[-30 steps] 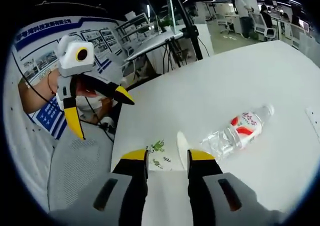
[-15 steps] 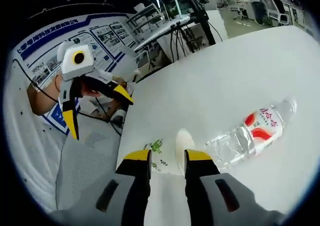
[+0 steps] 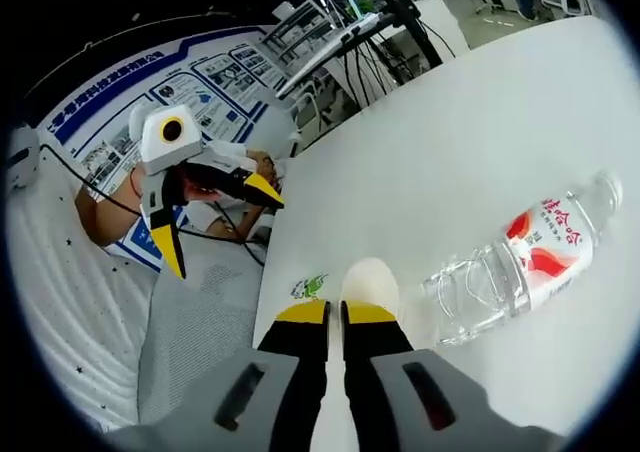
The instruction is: Arrange the tabletop items into an orderly group along one side of the table until the central work area is clear of visible clutter.
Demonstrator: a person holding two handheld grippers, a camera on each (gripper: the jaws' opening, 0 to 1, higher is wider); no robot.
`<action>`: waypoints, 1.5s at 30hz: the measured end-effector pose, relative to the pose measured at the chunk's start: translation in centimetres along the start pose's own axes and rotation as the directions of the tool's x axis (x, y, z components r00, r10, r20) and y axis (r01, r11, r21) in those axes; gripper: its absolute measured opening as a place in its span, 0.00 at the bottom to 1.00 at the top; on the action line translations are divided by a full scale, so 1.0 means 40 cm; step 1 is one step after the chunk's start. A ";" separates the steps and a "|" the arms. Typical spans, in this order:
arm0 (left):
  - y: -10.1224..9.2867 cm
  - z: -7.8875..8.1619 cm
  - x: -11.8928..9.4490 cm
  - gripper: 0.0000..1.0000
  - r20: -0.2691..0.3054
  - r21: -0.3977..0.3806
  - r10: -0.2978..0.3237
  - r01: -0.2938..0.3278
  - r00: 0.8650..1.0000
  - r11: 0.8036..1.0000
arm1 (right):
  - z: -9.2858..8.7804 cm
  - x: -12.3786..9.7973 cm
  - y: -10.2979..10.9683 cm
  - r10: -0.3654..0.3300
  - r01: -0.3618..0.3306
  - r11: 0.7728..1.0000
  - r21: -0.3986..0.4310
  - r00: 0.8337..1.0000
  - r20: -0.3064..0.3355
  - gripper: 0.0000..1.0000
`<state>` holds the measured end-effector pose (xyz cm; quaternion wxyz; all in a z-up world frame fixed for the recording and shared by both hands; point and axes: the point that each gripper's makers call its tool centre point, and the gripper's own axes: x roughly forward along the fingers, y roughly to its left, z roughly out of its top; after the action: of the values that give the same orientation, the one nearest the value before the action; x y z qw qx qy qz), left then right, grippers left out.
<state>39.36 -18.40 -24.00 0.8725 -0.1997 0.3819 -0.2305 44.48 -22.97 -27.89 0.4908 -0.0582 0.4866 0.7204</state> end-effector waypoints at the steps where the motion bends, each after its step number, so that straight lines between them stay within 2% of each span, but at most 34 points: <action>1: -0.002 0.002 0.002 0.71 0.004 -0.004 -0.004 0.004 1.000 1.000 | 0.000 0.001 0.010 0.011 -0.011 1.000 0.000 1.000 -0.004 0.01; 9: -0.016 0.006 0.004 0.71 0.008 0.003 -0.016 0.016 1.000 1.000 | -0.010 0.000 0.092 0.074 -0.074 0.997 -0.017 0.997 -0.014 0.00; 13: -0.023 0.008 -0.002 0.71 0.010 0.015 -0.021 0.021 1.000 1.000 | -0.013 -0.013 0.133 0.057 -0.057 0.997 -0.049 0.998 -0.001 0.00; 17: -0.033 0.012 -0.005 0.71 0.017 0.018 -0.031 0.031 0.999 0.999 | -0.008 -0.071 0.134 -0.047 0.052 0.995 -0.080 0.997 0.061 0.00; 19: -0.041 0.010 -0.005 0.70 0.014 0.029 -0.036 0.036 0.999 0.999 | -0.010 -0.114 0.135 -0.096 0.104 0.991 -0.082 0.991 0.093 0.00; 22: -0.049 0.011 -0.003 0.70 0.022 0.027 -0.045 0.045 0.999 0.999 | -0.032 -0.196 0.111 -0.213 0.222 0.970 -0.094 0.972 0.095 0.00; 23: -0.053 0.010 -0.002 0.69 0.022 0.028 -0.050 0.050 0.998 0.998 | -0.037 -0.233 0.102 -0.268 0.278 0.956 -0.093 0.958 0.106 0.00; 26: -0.063 0.006 0.001 0.69 0.018 0.037 -0.062 0.061 0.998 0.997 | -0.042 -0.310 0.084 -0.349 0.359 0.931 -0.059 0.927 0.137 0.00; 28: -0.067 0.005 0.002 0.69 0.018 0.037 -0.067 0.067 0.998 0.997 | -0.049 -0.375 0.060 -0.438 0.449 0.891 -0.061 0.888 0.141 0.00; 31: -0.073 0.005 0.001 0.69 0.020 0.040 -0.074 0.073 0.997 0.997 | -0.057 -0.461 0.024 -0.565 0.577 0.813 -0.076 0.814 0.137 0.00; 32: -0.075 0.005 0.001 0.69 0.020 0.039 -0.075 0.074 0.997 0.996 | -0.060 -0.479 0.014 -0.593 0.604 0.793 -0.076 0.795 0.130 0.00; 33: -0.076 0.005 0.000 0.69 0.020 0.040 -0.076 0.075 0.997 0.996 | -0.066 -0.507 -0.003 -0.636 0.646 0.759 -0.084 0.762 0.119 0.00; 34: -0.078 0.005 0.000 0.69 0.022 0.041 -0.078 0.077 0.997 0.996 | -0.069 -0.522 -0.012 -0.661 0.670 0.737 -0.090 0.742 0.110 0.00; 35: -0.080 0.005 0.000 0.69 0.022 0.041 -0.079 0.078 0.997 0.996 | -0.075 -0.544 -0.029 -0.698 0.705 0.703 -0.097 0.710 0.096 0.00; 36: -0.081 0.006 -0.001 0.69 0.023 0.042 -0.081 0.080 0.996 0.996 | -0.079 -0.557 -0.039 -0.718 0.724 0.683 -0.102 0.690 0.088 0.00; 39: -0.080 0.003 -0.003 0.68 0.020 0.042 -0.080 0.079 0.997 0.996 | -0.101 -0.586 -0.078 -0.762 0.762 0.639 -0.105 0.646 0.047 0.00; 40: -0.080 0.001 -0.004 0.69 0.019 0.042 -0.079 0.078 0.997 0.996 | -0.108 -0.589 -0.086 -0.770 0.768 0.630 -0.119 0.637 0.035 0.00; 41: -0.080 0.000 -0.005 0.68 0.019 0.042 -0.078 0.078 0.997 0.996 | -0.117 -0.595 -0.101 -0.786 0.780 0.611 -0.136 0.619 0.015 0.00; 45: -0.074 -0.007 -0.012 0.68 0.017 0.035 -0.072 0.071 0.997 0.997 | -0.144 -0.591 -0.137 -0.788 0.774 0.611 -0.165 0.615 -0.029 0.00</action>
<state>38.12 -20.59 -22.37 0.8705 -0.2004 0.3623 -0.2661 58.50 -42.48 -21.14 0.7258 -0.3331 0.3856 0.4621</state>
